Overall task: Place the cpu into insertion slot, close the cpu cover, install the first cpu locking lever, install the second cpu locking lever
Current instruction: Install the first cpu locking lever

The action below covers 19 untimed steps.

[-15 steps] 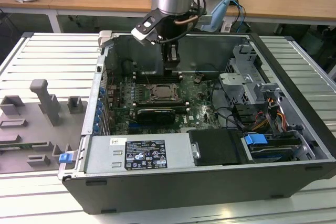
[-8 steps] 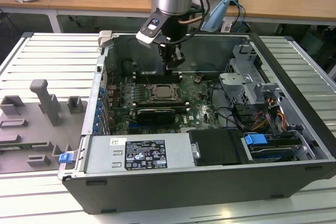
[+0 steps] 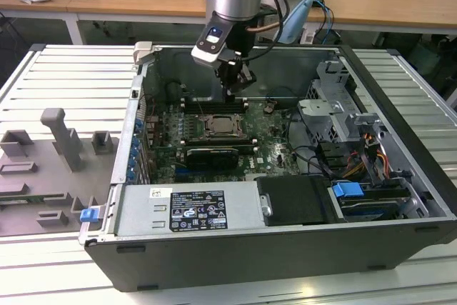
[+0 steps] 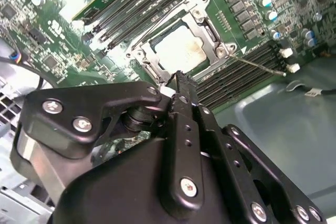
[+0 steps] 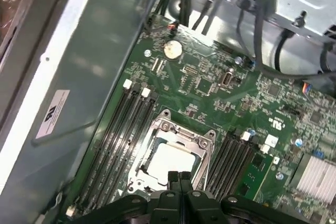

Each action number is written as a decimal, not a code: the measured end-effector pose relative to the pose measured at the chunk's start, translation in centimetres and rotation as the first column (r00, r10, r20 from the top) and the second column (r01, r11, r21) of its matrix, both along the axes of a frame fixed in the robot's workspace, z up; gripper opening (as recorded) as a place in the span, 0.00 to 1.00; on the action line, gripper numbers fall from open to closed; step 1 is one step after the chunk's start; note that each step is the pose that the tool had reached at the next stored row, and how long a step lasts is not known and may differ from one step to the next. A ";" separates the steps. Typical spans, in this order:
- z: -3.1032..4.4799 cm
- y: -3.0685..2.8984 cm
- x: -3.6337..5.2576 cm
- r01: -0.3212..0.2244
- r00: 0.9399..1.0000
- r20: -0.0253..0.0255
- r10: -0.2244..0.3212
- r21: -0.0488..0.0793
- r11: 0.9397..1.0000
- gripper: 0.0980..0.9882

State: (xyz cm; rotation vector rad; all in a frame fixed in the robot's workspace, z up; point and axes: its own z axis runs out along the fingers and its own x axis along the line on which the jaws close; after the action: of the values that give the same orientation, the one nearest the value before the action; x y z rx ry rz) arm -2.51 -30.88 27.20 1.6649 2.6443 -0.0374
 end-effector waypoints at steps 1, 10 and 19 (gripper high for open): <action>0.00 0.00 0.00 -0.021 1.000 0.000 0.021 0.000 1.000 0.01; 0.00 0.00 0.00 -0.183 0.983 0.000 0.183 0.000 0.983 0.01; 0.00 0.00 0.00 -0.351 0.936 0.000 0.351 0.000 0.936 0.01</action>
State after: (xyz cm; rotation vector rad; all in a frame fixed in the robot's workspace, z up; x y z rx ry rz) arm -2.51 -30.88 27.20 1.1651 2.8951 -0.0321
